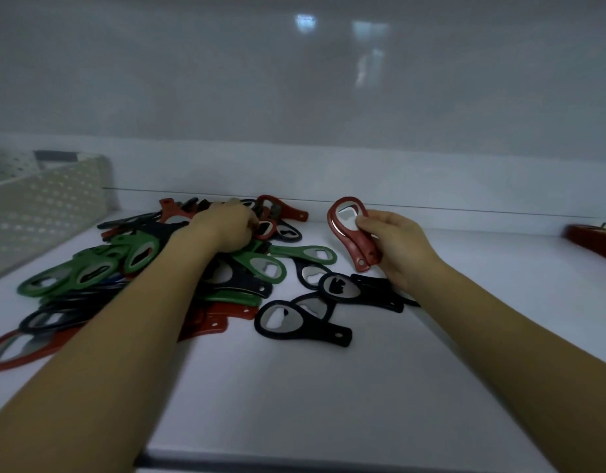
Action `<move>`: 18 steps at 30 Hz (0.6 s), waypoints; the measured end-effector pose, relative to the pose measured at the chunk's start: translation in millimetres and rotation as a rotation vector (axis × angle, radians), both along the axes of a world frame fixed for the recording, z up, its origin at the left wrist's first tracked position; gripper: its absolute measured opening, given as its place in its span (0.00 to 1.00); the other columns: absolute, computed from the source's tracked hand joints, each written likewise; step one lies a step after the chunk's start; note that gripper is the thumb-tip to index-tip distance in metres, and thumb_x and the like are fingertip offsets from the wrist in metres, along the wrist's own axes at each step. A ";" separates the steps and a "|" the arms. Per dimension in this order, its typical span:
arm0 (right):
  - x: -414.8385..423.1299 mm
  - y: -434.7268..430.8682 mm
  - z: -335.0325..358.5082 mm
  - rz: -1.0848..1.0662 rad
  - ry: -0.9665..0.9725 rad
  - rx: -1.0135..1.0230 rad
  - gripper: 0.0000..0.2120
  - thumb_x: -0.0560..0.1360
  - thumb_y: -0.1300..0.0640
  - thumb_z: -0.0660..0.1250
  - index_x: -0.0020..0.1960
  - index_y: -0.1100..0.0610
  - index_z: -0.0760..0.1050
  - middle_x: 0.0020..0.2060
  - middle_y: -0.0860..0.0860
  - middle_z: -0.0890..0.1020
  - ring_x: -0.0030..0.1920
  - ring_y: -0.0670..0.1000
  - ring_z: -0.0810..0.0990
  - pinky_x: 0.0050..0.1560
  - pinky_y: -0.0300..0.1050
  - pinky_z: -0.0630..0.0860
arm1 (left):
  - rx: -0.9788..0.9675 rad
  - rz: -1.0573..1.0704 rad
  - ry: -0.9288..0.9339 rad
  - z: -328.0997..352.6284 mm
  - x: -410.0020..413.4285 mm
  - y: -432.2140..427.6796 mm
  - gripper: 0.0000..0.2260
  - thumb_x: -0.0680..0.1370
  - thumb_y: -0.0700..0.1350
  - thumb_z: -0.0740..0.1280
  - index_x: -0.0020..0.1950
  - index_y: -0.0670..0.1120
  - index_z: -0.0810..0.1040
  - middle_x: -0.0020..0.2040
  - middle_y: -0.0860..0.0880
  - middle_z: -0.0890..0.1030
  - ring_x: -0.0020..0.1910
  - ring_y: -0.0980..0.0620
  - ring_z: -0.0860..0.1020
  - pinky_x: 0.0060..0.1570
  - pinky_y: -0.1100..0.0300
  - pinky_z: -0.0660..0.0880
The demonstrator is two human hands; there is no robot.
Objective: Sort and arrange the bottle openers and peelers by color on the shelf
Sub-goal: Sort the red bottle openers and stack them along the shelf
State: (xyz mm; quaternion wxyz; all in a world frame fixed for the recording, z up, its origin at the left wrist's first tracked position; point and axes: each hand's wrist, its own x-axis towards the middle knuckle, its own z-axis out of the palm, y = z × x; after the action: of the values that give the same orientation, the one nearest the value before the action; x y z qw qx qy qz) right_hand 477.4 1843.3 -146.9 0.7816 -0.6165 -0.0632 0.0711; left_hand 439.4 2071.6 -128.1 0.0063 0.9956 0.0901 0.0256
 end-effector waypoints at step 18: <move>1.4 -1.9 2.6 0.010 0.065 0.069 0.10 0.75 0.67 0.64 0.57 0.63 0.74 0.41 0.55 0.81 0.38 0.50 0.80 0.35 0.40 0.78 | -0.132 -0.121 -0.337 12.4 -0.2 -7.4 0.08 0.73 0.50 0.70 0.48 0.48 0.75 0.50 0.46 0.78 0.50 0.46 0.74 0.51 0.52 0.73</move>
State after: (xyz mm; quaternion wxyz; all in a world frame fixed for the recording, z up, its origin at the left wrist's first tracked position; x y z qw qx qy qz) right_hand 478.8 1841.4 -144.3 0.8037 -0.5862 -0.0433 0.0927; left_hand 439.2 2064.2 -115.7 0.0880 0.9783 0.0291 0.1856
